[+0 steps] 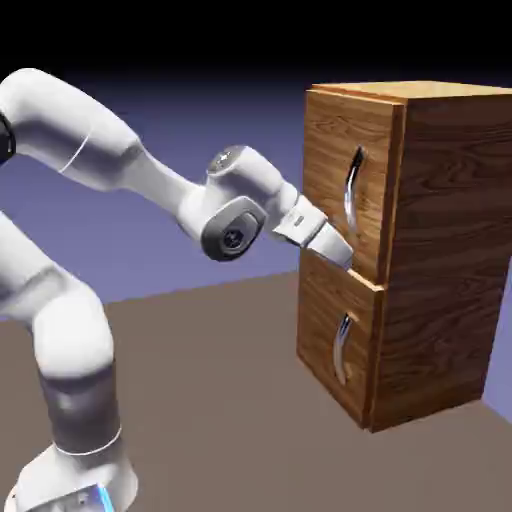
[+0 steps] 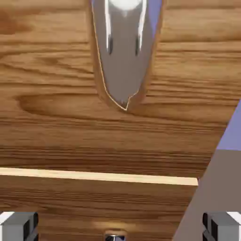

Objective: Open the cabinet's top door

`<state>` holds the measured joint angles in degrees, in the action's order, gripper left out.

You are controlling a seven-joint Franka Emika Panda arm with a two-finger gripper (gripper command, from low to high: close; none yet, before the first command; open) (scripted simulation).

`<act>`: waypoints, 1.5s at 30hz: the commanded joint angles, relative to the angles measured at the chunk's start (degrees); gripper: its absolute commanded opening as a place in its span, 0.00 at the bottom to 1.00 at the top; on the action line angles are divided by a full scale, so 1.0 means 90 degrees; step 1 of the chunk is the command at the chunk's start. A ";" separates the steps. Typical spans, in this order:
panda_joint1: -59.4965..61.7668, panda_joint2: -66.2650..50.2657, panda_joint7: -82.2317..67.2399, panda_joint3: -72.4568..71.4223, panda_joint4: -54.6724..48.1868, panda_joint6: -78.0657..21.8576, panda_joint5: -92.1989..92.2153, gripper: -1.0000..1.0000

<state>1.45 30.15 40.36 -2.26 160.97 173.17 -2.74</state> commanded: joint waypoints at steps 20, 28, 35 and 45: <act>0.3934 -0.4615 -0.3867 -0.4168 -0.0051 -0.1540 -0.5054 0.50; 0.5507 -0.6460 -0.5414 -0.5835 -0.0071 -0.2156 -0.7075 0.50; 0.6883 -0.8075 -0.6767 -0.7294 -0.0088 -0.2695 -0.8844 0.50; 0.8850 -1.0383 -0.8701 -0.9378 -0.0114 -0.3465 -1.1370 0.50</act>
<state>81.10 -63.29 -37.94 -86.66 159.95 141.99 -105.07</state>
